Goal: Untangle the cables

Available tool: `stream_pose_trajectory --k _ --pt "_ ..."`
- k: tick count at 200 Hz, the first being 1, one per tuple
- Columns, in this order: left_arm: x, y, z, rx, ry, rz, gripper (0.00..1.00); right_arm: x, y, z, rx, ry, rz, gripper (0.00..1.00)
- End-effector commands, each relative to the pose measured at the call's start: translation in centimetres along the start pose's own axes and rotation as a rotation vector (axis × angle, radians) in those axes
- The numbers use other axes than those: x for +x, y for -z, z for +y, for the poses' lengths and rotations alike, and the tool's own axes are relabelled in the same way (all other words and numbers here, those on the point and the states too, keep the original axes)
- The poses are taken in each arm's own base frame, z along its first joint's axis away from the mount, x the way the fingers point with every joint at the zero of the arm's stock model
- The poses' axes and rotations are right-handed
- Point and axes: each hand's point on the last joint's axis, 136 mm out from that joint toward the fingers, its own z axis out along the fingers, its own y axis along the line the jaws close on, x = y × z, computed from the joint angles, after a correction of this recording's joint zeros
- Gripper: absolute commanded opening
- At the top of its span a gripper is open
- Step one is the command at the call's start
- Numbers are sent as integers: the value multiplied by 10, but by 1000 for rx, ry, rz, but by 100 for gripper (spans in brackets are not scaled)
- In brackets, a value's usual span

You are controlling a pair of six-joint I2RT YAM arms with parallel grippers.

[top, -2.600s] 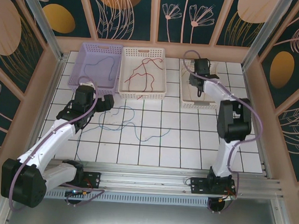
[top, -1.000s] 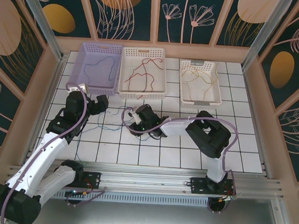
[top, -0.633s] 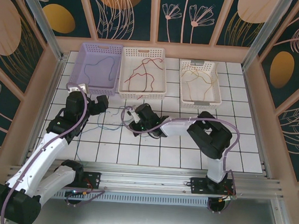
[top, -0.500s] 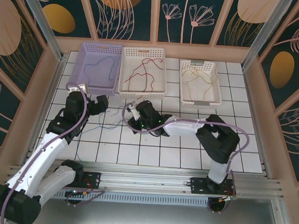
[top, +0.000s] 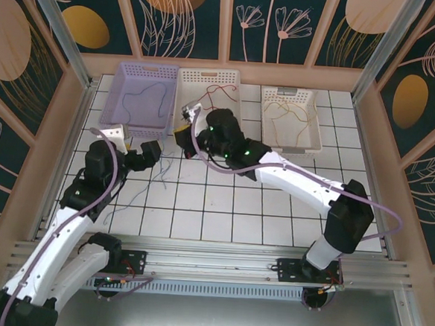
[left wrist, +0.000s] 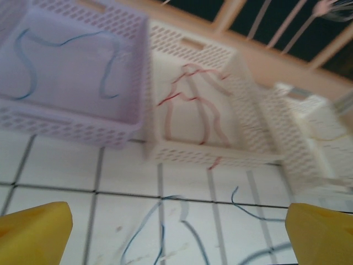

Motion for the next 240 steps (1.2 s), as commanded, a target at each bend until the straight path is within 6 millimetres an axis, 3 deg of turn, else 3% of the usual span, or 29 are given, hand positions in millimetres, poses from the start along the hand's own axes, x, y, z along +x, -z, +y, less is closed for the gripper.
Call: stream_pose_trajectory --k 1,40,111,125,155,168,201,240 --pt "-19 18 -53 291 32 -78 98 -28 15 8 -83 -48 -34 0" --pt "-26 35 -95 591 172 -106 98 -30 9 9 -132 -69 -9 0" --pt "-26 21 -109 693 216 -66 97 -26 13 29 -296 -112 16 0" --pt "-27 18 -109 692 219 -66 88 -22 11 29 -303 -115 29 0" --pt "-31 18 -108 686 222 -85 41 -15 8 26 -304 -131 51 0" --pt "-32 18 -109 685 221 -85 33 -12 6 25 -305 -138 62 0" --pt "-31 13 -105 658 227 -85 1 -9 6 20 -290 -149 63 0" --pt "-36 11 -100 616 231 -106 0 -6 10 10 -267 -170 66 0"
